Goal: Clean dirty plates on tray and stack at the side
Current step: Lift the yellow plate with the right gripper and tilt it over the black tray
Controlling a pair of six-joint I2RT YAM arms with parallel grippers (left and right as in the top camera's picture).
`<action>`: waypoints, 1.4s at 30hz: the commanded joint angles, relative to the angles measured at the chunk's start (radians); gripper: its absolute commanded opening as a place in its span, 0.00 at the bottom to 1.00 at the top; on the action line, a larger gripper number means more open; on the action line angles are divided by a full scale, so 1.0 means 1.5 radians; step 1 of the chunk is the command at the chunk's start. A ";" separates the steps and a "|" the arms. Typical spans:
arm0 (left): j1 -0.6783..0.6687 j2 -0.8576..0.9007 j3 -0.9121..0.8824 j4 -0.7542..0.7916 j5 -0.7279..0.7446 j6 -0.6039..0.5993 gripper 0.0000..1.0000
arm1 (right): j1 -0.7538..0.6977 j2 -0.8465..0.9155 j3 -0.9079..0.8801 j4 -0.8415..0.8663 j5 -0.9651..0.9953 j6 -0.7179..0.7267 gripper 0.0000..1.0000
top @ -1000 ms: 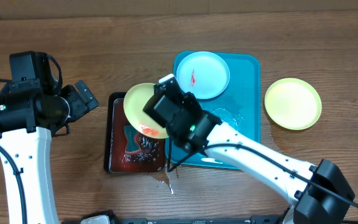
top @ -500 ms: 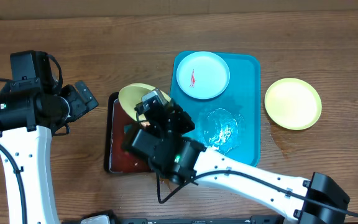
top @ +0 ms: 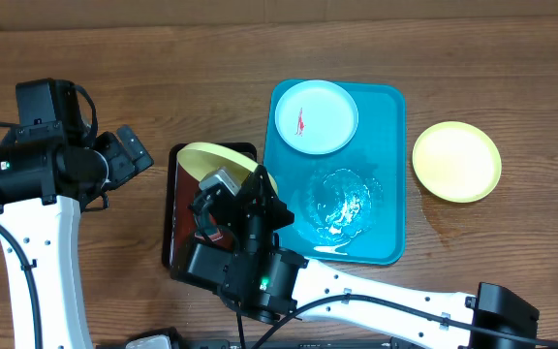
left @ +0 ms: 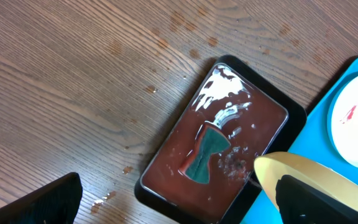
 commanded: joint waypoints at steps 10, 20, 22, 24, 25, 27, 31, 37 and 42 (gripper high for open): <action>0.002 0.005 0.012 -0.002 -0.011 0.008 1.00 | 0.007 -0.030 0.023 -0.008 0.027 -0.005 0.04; 0.002 0.005 0.012 -0.002 -0.011 0.008 1.00 | 0.007 -0.030 0.023 -0.008 0.027 -0.005 0.04; 0.002 0.005 0.012 -0.002 -0.011 0.008 1.00 | 0.007 -0.030 0.023 -0.008 0.027 -0.005 0.04; 0.002 0.005 0.012 -0.002 -0.011 0.008 1.00 | 0.007 -0.030 0.023 -0.008 0.027 -0.005 0.04; 0.002 0.005 0.012 -0.002 -0.011 0.007 1.00 | 0.007 -0.030 0.023 -0.008 0.027 -0.005 0.04; 0.002 0.005 0.012 -0.002 -0.011 0.007 1.00 | 0.007 -0.030 0.023 -0.008 0.027 -0.005 0.04; 0.002 0.005 0.012 -0.002 -0.011 0.008 1.00 | 0.007 -0.030 0.023 -0.008 0.027 -0.005 0.04; 0.002 0.005 0.012 -0.002 -0.011 0.008 1.00 | 0.007 -0.030 0.023 -0.008 0.027 -0.005 0.04; 0.002 0.005 0.012 -0.002 -0.011 0.008 1.00 | 0.007 -0.030 0.023 -0.008 0.027 -0.005 0.04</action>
